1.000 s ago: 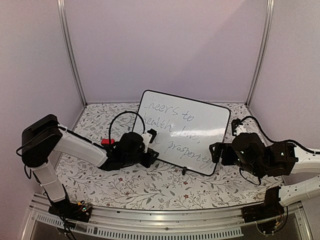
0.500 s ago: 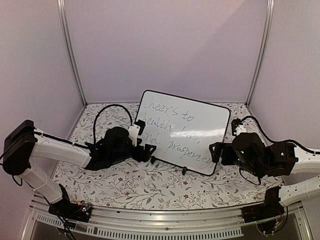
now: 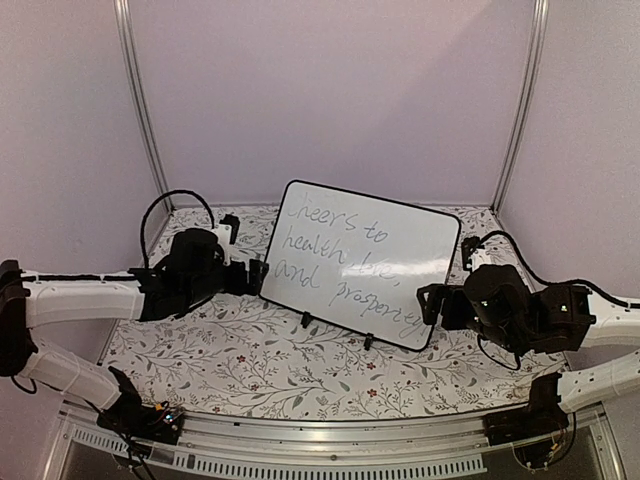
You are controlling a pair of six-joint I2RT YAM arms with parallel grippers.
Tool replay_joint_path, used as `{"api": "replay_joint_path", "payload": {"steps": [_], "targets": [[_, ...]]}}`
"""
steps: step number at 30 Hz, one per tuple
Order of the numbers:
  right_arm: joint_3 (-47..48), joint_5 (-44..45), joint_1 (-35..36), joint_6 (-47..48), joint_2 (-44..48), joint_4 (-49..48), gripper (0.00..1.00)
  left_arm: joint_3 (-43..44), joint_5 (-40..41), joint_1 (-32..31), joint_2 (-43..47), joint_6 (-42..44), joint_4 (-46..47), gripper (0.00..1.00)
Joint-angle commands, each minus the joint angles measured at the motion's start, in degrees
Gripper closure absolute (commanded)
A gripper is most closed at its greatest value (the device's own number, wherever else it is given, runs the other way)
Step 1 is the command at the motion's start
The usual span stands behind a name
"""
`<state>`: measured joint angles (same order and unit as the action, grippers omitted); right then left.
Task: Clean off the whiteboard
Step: Adjust the whiteboard eraser at the center of the board.
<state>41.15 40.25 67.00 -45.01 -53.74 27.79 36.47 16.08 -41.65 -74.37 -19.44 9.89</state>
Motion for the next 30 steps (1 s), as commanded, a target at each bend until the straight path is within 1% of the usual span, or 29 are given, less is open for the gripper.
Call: {"api": "replay_joint_path", "payload": {"steps": [1,6,10,13,18,25,30], "targets": [[-1.0,1.3,-0.1,0.8,0.4,-1.0,0.01,5.2,2.3,6.1,2.0,-4.0,-11.6,0.0],[-2.3,1.0,-0.1,1.1,2.0,-1.7,0.01,11.7,1.6,12.6,-1.7,-9.5,-19.8,0.0],[-3.1,0.7,-0.1,1.2,3.2,-2.3,0.01,18.0,-1.2,16.1,-8.1,-10.9,-24.2,0.0],[-3.5,0.4,-0.1,1.4,4.1,-2.5,0.01,23.0,-1.9,17.8,-13.7,-11.6,-27.0,0.0],[-3.8,-0.3,-0.1,1.1,5.0,-2.2,0.01,29.0,-6.2,21.4,-21.3,-12.0,-28.9,0.0],[-4.9,-0.6,-0.1,0.5,6.7,-2.0,0.01,31.6,-11.2,22.4,-28.4,-9.4,-28.3,0.0],[-4.9,-1.1,-0.1,0.6,6.7,-2.6,0.01,32.3,-12.3,22.5,-32.8,-8.9,-28.6,0.0]]}}
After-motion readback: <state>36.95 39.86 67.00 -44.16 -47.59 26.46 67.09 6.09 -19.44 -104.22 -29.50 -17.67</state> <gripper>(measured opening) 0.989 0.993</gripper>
